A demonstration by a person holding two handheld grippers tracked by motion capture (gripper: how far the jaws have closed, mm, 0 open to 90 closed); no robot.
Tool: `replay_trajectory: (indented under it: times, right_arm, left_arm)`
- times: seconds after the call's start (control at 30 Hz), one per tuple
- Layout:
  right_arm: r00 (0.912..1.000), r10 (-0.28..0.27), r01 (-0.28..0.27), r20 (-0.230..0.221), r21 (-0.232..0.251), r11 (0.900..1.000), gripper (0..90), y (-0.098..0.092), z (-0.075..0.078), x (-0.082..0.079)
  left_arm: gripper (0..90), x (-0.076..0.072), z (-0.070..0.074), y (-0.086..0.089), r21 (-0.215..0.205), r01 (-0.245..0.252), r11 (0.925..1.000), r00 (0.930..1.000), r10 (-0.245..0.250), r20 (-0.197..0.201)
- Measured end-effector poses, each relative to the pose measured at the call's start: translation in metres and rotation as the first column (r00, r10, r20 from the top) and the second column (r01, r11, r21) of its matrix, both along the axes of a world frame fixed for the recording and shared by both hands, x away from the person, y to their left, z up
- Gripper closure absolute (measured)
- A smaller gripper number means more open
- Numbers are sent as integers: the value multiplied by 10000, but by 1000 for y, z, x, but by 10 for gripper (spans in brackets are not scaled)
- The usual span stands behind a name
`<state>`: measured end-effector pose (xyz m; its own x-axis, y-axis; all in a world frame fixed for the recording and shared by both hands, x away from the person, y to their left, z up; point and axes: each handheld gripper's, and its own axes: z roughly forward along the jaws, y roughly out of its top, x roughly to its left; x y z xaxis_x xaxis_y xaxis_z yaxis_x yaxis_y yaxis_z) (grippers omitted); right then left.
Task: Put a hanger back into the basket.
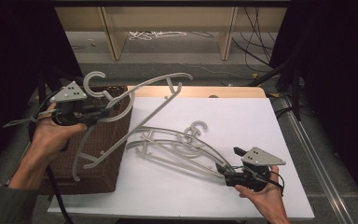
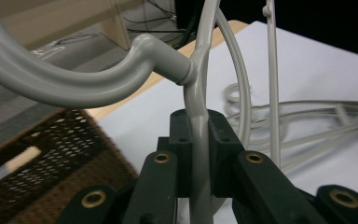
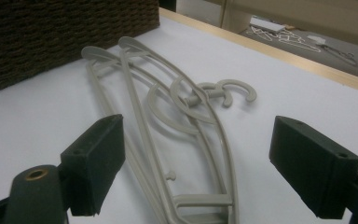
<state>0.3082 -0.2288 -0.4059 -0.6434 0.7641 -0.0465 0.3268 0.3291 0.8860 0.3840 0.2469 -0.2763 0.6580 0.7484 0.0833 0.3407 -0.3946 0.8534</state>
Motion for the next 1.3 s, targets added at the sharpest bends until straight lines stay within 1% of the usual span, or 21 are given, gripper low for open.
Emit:
replay_trajectory:
  times: [0.03,0.07,0.13,0.17,0.2,0.23,0.27,0.3,0.33,0.37,0.4,0.47,0.53,0.57,0.63,0.67,0.77,0.9,0.97,1.07,1.3]
  right_arm:
    - [10000,16,-16,-10,-9,10000,193,0,0,0]
    - [10000,22,-22,-7,-32,10000,192,0,0,0]
    - [10000,19,-19,-8,-69,10000,193,0,0,0]
    - [10000,-42,43,81,-28,10000,193,0,-1,1]
    - [9999,-7,6,-108,-98,10000,193,0,-1,0]
    - [10000,33,-33,-40,-90,10000,193,0,-1,1]
    - [10000,29,-30,-75,-90,10000,193,0,-1,1]
    - [10000,37,-38,-90,-106,9999,193,0,-2,1]
    - [9999,32,-33,-109,-91,10000,193,0,-2,1]
    - [9999,46,-48,-151,-104,9999,193,0,-2,1]
    - [9999,27,-28,-128,-111,9999,194,0,-3,2]
    - [9999,34,-36,-138,-161,9999,195,0,-3,2]
    - [9999,33,-35,-144,-142,9999,195,0,-4,2]
    - [10000,-2,2,-67,-94,10000,195,1,-5,3]
    - [9999,17,-20,-156,-145,9999,195,0,-5,2]
    - [9999,14,-17,-167,-158,9999,196,0,-5,3]
    - [9997,-10,5,-253,-197,9998,196,0,-5,3]
    - [9997,42,-45,-242,-149,9999,198,1,-6,3]
    - [9997,53,-57,-241,-168,9998,200,1,-6,3]
    - [9998,31,-34,-219,-136,9999,201,1,-6,3]
    - [9997,70,-75,-250,-197,9998,201,1,-7,3]
  left_arm:
    - [819,2,-1,4,-79,-227,9997,9997,227,-22]
    - [819,5,-1,9,280,-269,9992,9996,270,-18]
    - [819,11,-3,18,298,-437,9986,9990,435,97]
    - [819,13,-4,22,274,-527,9982,9986,526,58]
    - [819,16,-6,25,130,-738,9972,9972,736,131]
    - [819,17,-6,29,320,-792,9963,9968,789,120]
    - [819,20,-8,33,160,-964,9952,9953,962,148]
    - [819,21,-8,37,323,-990,9946,9950,986,140]
    - [819,22,-9,40,275,-1129,9932,9935,1124,162]
    - [819,22,-10,44,420,-1354,9899,9907,1349,164]
    - [819,23,-12,47,345,-1459,9887,9892,1452,212]
    - [819,25,-14,56,542,-1566,9862,9876,1559,165]
    - [819,26,-17,63,473,-1803,9825,9836,1796,187]
    - [819,27,-19,66,433,-1856,9817,9826,1854,75]
    - [819,28,-20,69,424,-1910,9807,9816,1909,50]
    - [819,29,-23,74,289,-2113,9770,9774,2110,104]
    - [819,30,-27,81,193,-2237,9745,9747,2235,100]
    - [819,32,-33,91,316,-2342,9717,9722,2341,73]
    - [819,33,-36,96,604,-2327,9707,9725,2329,38]
    - [819,33,-42,101,689,-2302,9707,9731,2306,20]
    - [819,31,-51,114,804,-2437,9665,9696,2445,-3]
